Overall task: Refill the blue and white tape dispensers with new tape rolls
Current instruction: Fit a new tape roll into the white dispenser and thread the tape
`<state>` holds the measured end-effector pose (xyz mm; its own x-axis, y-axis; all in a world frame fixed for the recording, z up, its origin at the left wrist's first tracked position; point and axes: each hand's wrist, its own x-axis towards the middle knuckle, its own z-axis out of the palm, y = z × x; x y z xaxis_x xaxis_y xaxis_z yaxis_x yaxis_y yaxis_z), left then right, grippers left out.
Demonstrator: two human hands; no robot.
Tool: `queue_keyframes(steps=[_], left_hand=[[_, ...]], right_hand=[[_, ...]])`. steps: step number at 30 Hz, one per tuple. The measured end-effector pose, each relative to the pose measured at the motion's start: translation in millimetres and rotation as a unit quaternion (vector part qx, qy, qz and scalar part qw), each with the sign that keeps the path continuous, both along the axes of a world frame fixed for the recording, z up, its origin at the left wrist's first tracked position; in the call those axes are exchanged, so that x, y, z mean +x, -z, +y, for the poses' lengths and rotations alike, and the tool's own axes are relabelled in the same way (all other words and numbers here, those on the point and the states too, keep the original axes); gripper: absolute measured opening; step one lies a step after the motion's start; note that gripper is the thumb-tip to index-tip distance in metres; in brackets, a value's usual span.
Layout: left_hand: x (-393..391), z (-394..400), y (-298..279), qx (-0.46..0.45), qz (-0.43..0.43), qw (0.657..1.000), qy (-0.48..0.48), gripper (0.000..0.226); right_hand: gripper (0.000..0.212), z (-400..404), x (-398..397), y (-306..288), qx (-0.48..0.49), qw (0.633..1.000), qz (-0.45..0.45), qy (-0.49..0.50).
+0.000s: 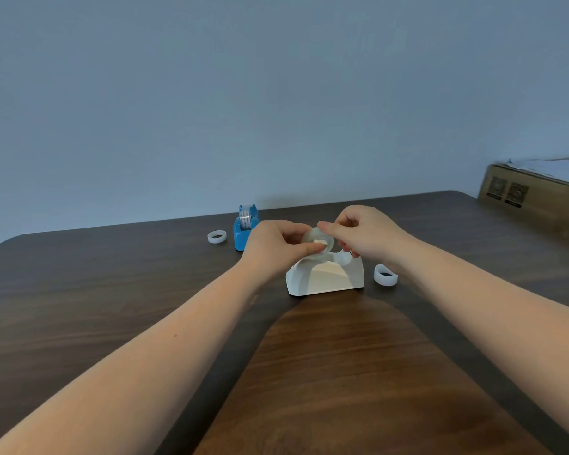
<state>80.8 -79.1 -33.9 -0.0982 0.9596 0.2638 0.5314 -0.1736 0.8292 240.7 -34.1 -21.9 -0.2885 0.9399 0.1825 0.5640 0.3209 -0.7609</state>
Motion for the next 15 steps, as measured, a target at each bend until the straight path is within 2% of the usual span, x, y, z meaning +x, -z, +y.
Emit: queue_keyframes(steps=[7, 15], left_hand=[[-4, -1, 2, -0.008, 0.042, 0.999, 0.002, 0.031], [-11, 1, 3, -0.009, 0.054, 0.998, 0.003, 0.034]], right_hand=[[0.020, 0, -6, 2, 0.019, 1.000, -0.015, -0.009], [0.019, 3, -12, 5, 0.023, 1.000, -0.001, -0.013]])
